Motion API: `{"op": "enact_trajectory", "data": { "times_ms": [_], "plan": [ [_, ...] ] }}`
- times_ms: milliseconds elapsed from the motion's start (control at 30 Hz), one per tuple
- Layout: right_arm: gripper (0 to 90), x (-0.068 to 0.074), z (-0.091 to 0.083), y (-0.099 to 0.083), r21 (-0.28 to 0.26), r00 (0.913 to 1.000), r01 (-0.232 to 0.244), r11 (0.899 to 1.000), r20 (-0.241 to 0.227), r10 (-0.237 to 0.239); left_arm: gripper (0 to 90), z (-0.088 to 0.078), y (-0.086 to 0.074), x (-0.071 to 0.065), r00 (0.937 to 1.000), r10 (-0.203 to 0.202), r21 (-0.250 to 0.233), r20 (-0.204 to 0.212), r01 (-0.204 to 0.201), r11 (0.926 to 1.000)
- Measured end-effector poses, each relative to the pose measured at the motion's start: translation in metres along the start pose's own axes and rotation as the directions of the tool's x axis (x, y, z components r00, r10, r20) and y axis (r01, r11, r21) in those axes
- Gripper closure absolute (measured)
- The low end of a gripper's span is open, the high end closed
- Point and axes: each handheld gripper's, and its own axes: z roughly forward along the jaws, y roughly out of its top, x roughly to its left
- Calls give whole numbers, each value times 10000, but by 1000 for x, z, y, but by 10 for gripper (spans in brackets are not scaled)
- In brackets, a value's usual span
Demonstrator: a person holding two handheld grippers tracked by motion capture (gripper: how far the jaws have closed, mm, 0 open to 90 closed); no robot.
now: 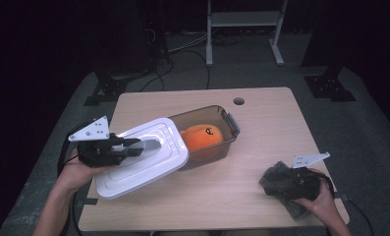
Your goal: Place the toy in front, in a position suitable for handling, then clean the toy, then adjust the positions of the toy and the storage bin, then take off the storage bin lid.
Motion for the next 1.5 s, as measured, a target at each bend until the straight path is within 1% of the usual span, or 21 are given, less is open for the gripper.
{"op": "enact_trajectory", "data": {
  "times_ms": [33,133,267,400,467,500,633,700,833,933,1000,1067,1100,1133,1167,1200,1500],
  "plan": [
    [290,0,0,0,7,10000,6,10000,-5,-6,669,2,2,1,10000,36,30,25,-36,10000],
    [290,0,1,0,5,10000,4,10000,-35,-4,669,5,7,3,10000,7,-78,82,-7,10000],
    [290,0,3,0,152,10000,17,9999,-34,-17,669,12,19,7,9998,167,-43,57,-166,9999],
    [290,-2,2,-1,77,10000,-12,10000,-22,13,669,19,33,11,9994,295,-92,152,-293,9995],
    [290,-2,0,-1,79,10000,-67,9999,2,67,669,26,43,13,9989,397,-161,247,-393,9991],
    [290,-2,0,-1,48,10000,-60,10000,10,60,669,26,43,13,9989,397,-161,247,-393,9991],
    [290,-2,-1,-1,2,10000,-56,10000,-4,56,669,34,55,15,9979,548,-101,358,-545,9985],
    [290,-2,0,-1,48,10000,-54,10000,-9,54,669,39,61,17,9977,539,-120,418,-534,9985],
    [290,-2,0,-2,73,10000,-10,10000,-12,10,669,44,67,18,9972,587,-166,473,-579,9982],
    [290,-2,0,-1,7,10000,-26,10000,-21,26,668,50,74,21,9963,674,-90,527,-670,9977],
    [290,-3,0,-1,65,10000,-31,10000,-34,31,669,53,77,23,9958,748,-46,533,-747,9972],
    [290,-3,1,-1,88,10000,-50,9999,-38,50,668,57,79,25,9959,686,-144,597,-679,9976],
    [290,-4,1,-1,48,10000,-69,10000,-35,70,668,60,82,27,9958,689,-115,606,-683,9976],
    [290,-4,1,-1,48,10000,-69,10000,-35,70,668,60,82,27,9958,689,-115,606,-683,9976],
    [290,-4,1,0,71,10000,-70,10000,-53,71,669,64,84,29,9951,763,-25,630,-763,9971],
    [290,-4,1,0,71,10000,-70,10000,-53,71,668,64,84,29,9951,763,-25,630,-763,9971],
    [290,-4,0,-1,60,10000,-22,10000,-64,23,669,85,92,36,9946,713,80,760,-721,9974]
  ]
}}
